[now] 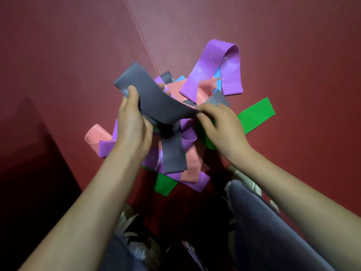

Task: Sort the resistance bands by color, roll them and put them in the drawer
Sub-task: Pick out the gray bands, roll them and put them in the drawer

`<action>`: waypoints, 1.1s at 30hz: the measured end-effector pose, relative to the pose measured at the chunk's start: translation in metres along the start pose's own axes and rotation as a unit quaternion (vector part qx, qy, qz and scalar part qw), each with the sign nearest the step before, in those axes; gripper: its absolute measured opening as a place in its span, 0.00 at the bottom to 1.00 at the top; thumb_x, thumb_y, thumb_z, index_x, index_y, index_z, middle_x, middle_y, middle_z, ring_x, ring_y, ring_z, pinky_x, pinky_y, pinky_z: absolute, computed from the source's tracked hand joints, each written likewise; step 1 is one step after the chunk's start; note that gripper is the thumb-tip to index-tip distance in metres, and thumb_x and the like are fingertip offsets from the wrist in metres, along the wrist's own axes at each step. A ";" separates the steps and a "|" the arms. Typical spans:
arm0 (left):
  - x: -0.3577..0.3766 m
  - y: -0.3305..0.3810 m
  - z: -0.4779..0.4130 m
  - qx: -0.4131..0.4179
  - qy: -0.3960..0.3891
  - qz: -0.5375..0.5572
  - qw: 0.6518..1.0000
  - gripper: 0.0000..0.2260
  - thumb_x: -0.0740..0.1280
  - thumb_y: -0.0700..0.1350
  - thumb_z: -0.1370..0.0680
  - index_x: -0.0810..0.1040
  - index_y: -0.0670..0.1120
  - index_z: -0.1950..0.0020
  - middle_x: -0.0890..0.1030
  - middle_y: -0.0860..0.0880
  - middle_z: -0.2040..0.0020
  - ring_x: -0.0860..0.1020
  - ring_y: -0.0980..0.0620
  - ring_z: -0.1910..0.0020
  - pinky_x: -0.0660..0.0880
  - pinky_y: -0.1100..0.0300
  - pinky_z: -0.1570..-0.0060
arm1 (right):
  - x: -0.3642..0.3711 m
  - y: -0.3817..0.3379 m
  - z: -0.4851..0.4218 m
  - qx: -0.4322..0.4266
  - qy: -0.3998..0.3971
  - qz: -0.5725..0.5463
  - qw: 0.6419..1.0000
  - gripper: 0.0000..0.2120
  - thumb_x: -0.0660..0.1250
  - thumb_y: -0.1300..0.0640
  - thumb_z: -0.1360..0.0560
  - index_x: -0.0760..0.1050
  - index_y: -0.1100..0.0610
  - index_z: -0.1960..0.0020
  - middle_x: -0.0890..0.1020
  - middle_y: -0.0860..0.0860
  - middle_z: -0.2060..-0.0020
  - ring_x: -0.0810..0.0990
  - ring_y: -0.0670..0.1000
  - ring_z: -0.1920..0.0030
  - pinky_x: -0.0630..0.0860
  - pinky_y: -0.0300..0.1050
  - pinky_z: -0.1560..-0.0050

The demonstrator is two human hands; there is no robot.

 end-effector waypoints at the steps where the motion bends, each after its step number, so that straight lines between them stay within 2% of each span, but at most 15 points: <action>1: -0.002 -0.001 -0.001 -0.011 0.005 0.005 1.000 0.21 0.50 0.49 0.19 0.67 0.35 0.34 0.83 0.46 0.58 0.82 0.53 0.61 0.80 0.59 0.58 | -0.006 -0.004 -0.002 -0.028 0.031 0.008 0.999 0.15 0.56 0.53 0.27 0.79 0.56 0.51 0.84 0.54 0.56 0.74 0.50 0.56 0.67 0.45 0.49; 3: -0.007 -0.003 -0.003 -0.029 0.020 0.035 0.999 0.19 0.50 0.49 0.19 0.71 0.37 0.39 0.83 0.47 0.60 0.82 0.53 0.61 0.80 0.58 0.56 | -0.016 -0.018 -0.005 -0.068 0.070 -0.002 0.995 0.14 0.56 0.54 0.27 0.79 0.56 0.51 0.84 0.52 0.57 0.75 0.48 0.57 0.68 0.43 0.54; 5: -0.010 -0.003 -0.007 -0.036 0.038 0.075 0.996 0.17 0.51 0.49 0.19 0.73 0.40 0.44 0.83 0.48 0.63 0.81 0.53 0.62 0.79 0.59 0.56 | -0.023 -0.034 -0.007 -0.075 0.083 -0.032 0.993 0.12 0.57 0.55 0.26 0.78 0.55 0.50 0.84 0.50 0.55 0.80 0.50 0.54 0.74 0.47 0.54; 7: -0.012 0.000 -0.008 -0.041 0.047 0.088 0.994 0.17 0.51 0.50 0.19 0.73 0.42 0.43 0.81 0.48 0.59 0.80 0.53 0.59 0.79 0.59 0.56 | -0.024 -0.051 -0.007 -0.081 0.083 -0.076 0.990 0.11 0.59 0.57 0.26 0.79 0.56 0.49 0.84 0.51 0.54 0.81 0.53 0.53 0.75 0.50 0.52; 9: -0.013 0.002 -0.008 -0.052 0.047 0.082 0.994 0.18 0.50 0.51 0.19 0.73 0.41 0.44 0.80 0.47 0.57 0.79 0.52 0.57 0.78 0.59 0.55 | -0.020 -0.064 -0.007 -0.069 0.049 -0.169 0.982 0.12 0.60 0.58 0.27 0.79 0.58 0.49 0.84 0.52 0.57 0.81 0.50 0.56 0.76 0.48 0.51; 11: -0.013 0.007 -0.008 -0.052 0.037 0.072 0.995 0.20 0.48 0.52 0.19 0.75 0.42 0.51 0.83 0.49 0.63 0.81 0.53 0.60 0.78 0.60 0.54 | -0.011 -0.065 -0.008 -0.012 -0.024 -0.252 0.967 0.10 0.61 0.59 0.27 0.78 0.59 0.50 0.78 0.48 0.68 0.74 0.41 0.66 0.72 0.36 0.58; 12: -0.014 0.010 -0.007 -0.047 0.034 0.069 0.996 0.21 0.47 0.52 0.19 0.75 0.42 0.54 0.83 0.50 0.66 0.81 0.54 0.63 0.78 0.61 0.55 | -0.004 -0.060 -0.007 0.021 -0.081 -0.257 0.963 0.08 0.60 0.60 0.27 0.77 0.60 0.52 0.73 0.47 0.71 0.70 0.41 0.70 0.68 0.34 0.63; 14: -0.016 0.017 -0.007 -0.038 0.029 0.076 0.996 0.20 0.47 0.50 0.19 0.75 0.42 0.55 0.83 0.50 0.69 0.82 0.55 0.67 0.79 0.62 0.59 | 0.006 -0.048 -0.003 0.056 -0.227 -0.145 0.961 0.10 0.57 0.61 0.28 0.74 0.63 0.53 0.75 0.52 0.68 0.73 0.46 0.66 0.71 0.39 0.62; 16: -0.019 0.020 -0.006 -0.037 0.023 0.061 0.997 0.19 0.48 0.49 0.19 0.75 0.41 0.54 0.83 0.50 0.69 0.82 0.55 0.68 0.79 0.63 0.63 | 0.013 -0.032 0.004 0.047 -0.289 0.017 0.956 0.15 0.56 0.64 0.28 0.72 0.63 0.43 0.78 0.59 0.48 0.75 0.57 0.46 0.71 0.50 0.46; 18: -0.023 0.018 -0.004 -0.042 0.013 0.007 0.999 0.18 0.49 0.49 0.19 0.74 0.41 0.53 0.83 0.51 0.69 0.81 0.56 0.69 0.79 0.63 0.65 | 0.010 -0.026 0.005 0.037 -0.224 0.048 0.973 0.20 0.55 0.67 0.29 0.69 0.62 0.38 0.74 0.59 0.39 0.71 0.58 0.38 0.65 0.49 0.39; 22: -0.029 0.004 -0.003 -0.041 -0.024 -0.094 0.994 0.17 0.50 0.48 0.19 0.70 0.38 0.41 0.83 0.49 0.68 0.81 0.53 0.70 0.79 0.61 0.66 | -0.001 -0.030 -0.027 0.066 -0.074 -0.062 0.993 0.20 0.55 0.70 0.30 0.74 0.62 0.42 0.78 0.57 0.42 0.74 0.55 0.41 0.65 0.39 0.43; 24: -0.028 -0.001 -0.002 -0.036 -0.031 -0.129 0.990 0.17 0.50 0.47 0.19 0.70 0.38 0.41 0.83 0.49 0.68 0.81 0.52 0.70 0.80 0.59 0.65 | 0.005 -0.030 -0.054 0.089 -0.038 -0.100 0.990 0.18 0.56 0.70 0.29 0.75 0.62 0.42 0.79 0.57 0.43 0.76 0.53 0.45 0.66 0.38 0.45; 28: -0.022 -0.006 0.000 -0.014 -0.032 -0.163 0.986 0.11 0.53 0.45 0.19 0.73 0.44 0.53 0.83 0.50 0.69 0.81 0.52 0.72 0.80 0.57 0.65 | 0.027 -0.033 -0.098 0.152 -0.027 -0.132 0.979 0.17 0.55 0.68 0.28 0.73 0.68 0.41 0.77 0.61 0.40 0.75 0.57 0.39 0.70 0.51 0.39; 30: -0.021 -0.006 -0.001 -0.008 -0.033 -0.159 0.987 0.11 0.53 0.45 0.19 0.73 0.45 0.54 0.83 0.49 0.70 0.80 0.52 0.73 0.80 0.57 0.66 | 0.039 -0.031 -0.110 0.176 -0.045 -0.114 0.977 0.16 0.57 0.67 0.28 0.73 0.70 0.43 0.77 0.65 0.42 0.77 0.57 0.43 0.72 0.48 0.45; 33: -0.021 -0.008 -0.002 -0.012 -0.031 -0.159 0.987 0.10 0.54 0.45 0.20 0.73 0.45 0.53 0.83 0.49 0.70 0.81 0.51 0.73 0.80 0.56 0.66 | 0.051 -0.031 -0.115 0.201 -0.073 -0.109 0.971 0.08 0.61 0.60 0.28 0.76 0.63 0.60 0.78 0.60 0.63 0.74 0.55 0.58 0.69 0.46 0.59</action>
Point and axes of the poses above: each hand's wrist, its own z-axis away from the middle knuckle, its own x-axis out of the palm, y = z × x, the point moved 2 cm from there along -z, towards the middle knuckle
